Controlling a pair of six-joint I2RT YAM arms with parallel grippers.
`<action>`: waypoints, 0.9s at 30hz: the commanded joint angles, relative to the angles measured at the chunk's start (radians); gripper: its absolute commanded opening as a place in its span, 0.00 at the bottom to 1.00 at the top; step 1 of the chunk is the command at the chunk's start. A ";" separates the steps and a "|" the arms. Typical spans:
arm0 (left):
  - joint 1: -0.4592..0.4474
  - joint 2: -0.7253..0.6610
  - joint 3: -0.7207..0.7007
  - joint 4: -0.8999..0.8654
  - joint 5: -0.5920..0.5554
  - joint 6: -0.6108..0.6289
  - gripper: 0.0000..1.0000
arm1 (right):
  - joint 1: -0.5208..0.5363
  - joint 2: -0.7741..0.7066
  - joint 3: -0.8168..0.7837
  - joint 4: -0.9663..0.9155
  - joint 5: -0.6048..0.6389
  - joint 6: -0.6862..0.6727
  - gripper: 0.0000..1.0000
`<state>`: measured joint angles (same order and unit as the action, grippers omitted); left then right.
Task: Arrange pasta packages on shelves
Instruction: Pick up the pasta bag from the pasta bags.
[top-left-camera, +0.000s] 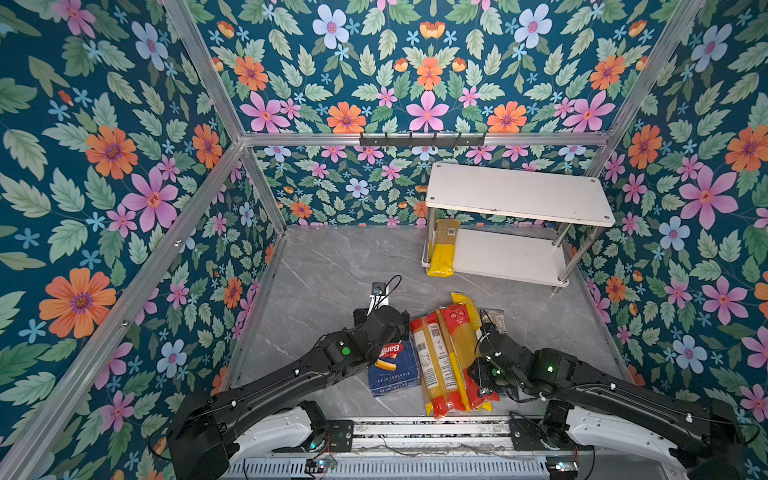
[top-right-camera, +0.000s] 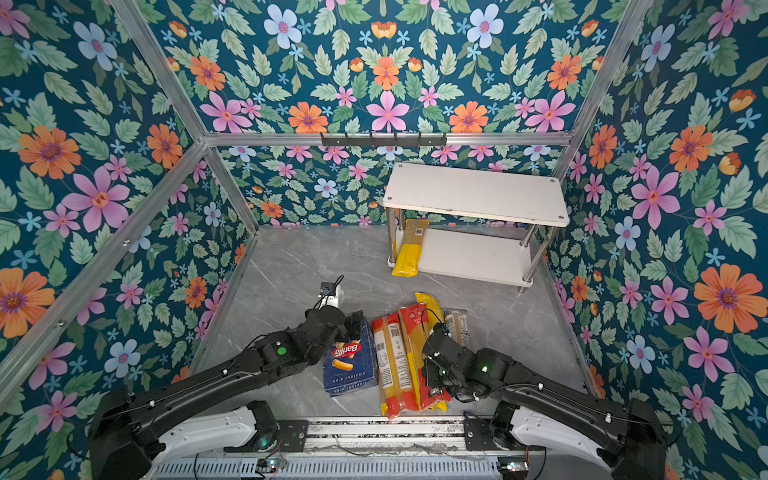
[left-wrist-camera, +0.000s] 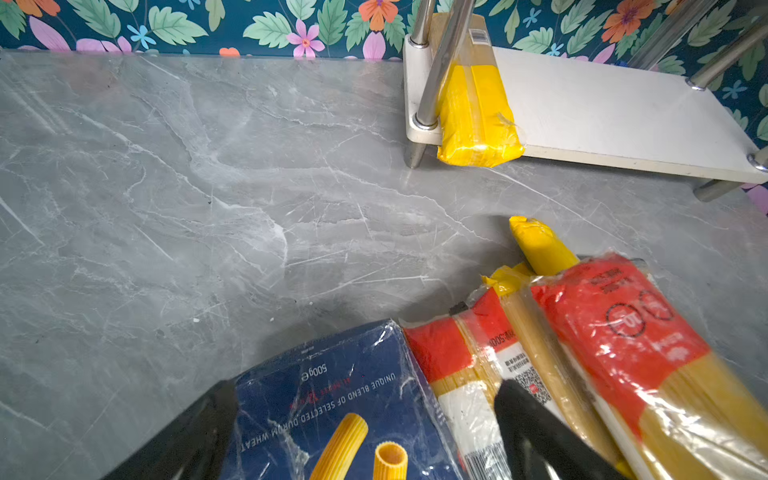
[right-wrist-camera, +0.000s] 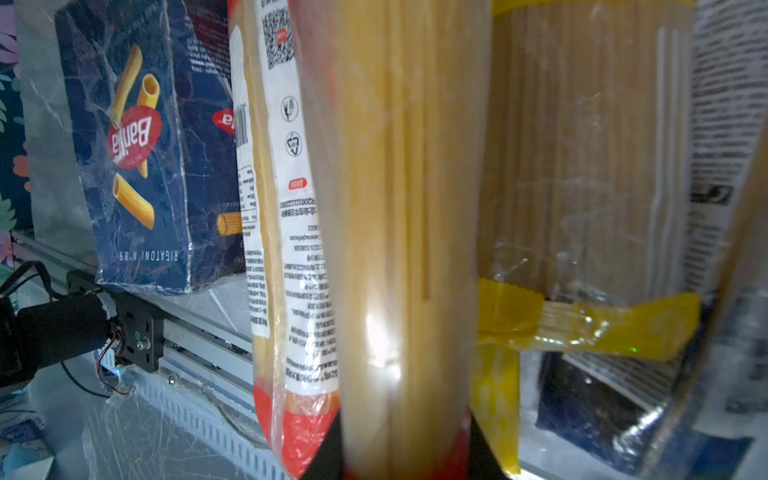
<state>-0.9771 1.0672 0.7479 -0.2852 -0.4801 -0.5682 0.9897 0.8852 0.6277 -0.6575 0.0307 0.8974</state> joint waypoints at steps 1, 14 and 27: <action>0.000 -0.003 0.007 -0.005 -0.018 0.013 1.00 | -0.023 -0.031 0.002 0.058 0.068 -0.001 0.16; 0.000 0.011 0.031 -0.008 -0.021 0.015 1.00 | -0.285 -0.085 0.043 0.139 -0.022 -0.116 0.16; 0.000 0.050 0.039 0.028 -0.046 0.058 1.00 | -0.623 0.081 0.125 0.322 -0.256 -0.226 0.16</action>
<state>-0.9771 1.1099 0.7773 -0.2806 -0.5034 -0.5381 0.3901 0.9440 0.7170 -0.5102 -0.1757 0.7376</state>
